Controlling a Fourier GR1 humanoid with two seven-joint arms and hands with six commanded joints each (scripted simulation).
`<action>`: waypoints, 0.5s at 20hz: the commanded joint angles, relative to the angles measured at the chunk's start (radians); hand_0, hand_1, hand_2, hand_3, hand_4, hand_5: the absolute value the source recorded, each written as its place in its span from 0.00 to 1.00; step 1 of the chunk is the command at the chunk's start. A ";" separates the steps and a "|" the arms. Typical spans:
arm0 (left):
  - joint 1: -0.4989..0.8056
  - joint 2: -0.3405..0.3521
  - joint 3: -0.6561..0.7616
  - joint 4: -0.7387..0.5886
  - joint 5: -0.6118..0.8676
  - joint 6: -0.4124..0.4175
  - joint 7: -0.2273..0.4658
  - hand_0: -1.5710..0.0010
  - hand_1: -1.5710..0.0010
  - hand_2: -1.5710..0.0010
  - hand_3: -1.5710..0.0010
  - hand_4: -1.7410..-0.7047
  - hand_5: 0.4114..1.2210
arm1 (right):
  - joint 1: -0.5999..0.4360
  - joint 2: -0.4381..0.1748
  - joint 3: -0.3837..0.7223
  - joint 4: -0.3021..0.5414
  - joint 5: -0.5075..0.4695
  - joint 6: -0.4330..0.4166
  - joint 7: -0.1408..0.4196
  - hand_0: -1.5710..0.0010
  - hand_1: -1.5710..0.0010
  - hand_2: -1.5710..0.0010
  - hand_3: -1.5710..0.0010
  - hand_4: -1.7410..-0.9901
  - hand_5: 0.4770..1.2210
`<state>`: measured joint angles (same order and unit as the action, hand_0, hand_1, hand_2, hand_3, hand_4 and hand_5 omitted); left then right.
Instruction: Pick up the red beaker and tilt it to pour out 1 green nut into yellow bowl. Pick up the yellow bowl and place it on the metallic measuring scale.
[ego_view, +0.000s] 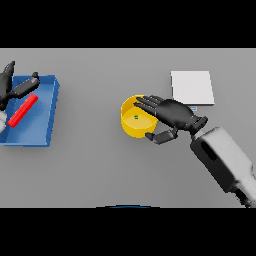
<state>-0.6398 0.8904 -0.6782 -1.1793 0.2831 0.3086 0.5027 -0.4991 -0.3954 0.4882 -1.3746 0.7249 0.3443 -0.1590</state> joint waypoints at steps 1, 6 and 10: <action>0.009 0.003 -0.003 -0.005 0.001 -0.002 -0.004 1.00 1.00 1.00 1.00 0.91 0.38 | -0.018 -0.003 0.008 0.024 0.005 0.007 -0.016 1.00 1.00 1.00 1.00 0.64 0.28; 0.010 0.014 -0.001 -0.015 0.004 -0.007 -0.003 1.00 1.00 1.00 1.00 0.91 0.39 | -0.075 0.038 0.056 0.119 0.020 0.044 -0.039 1.00 1.00 1.00 1.00 0.66 0.28; 0.010 0.010 -0.002 -0.006 0.005 -0.012 -0.005 1.00 1.00 1.00 1.00 0.91 0.40 | -0.113 0.047 0.091 0.184 0.040 0.077 -0.053 1.00 1.00 1.00 1.00 0.61 0.26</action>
<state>-0.6293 0.9004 -0.6799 -1.1858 0.2882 0.2968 0.4977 -0.6115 -0.3485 0.5789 -1.1903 0.7648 0.4211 -0.2097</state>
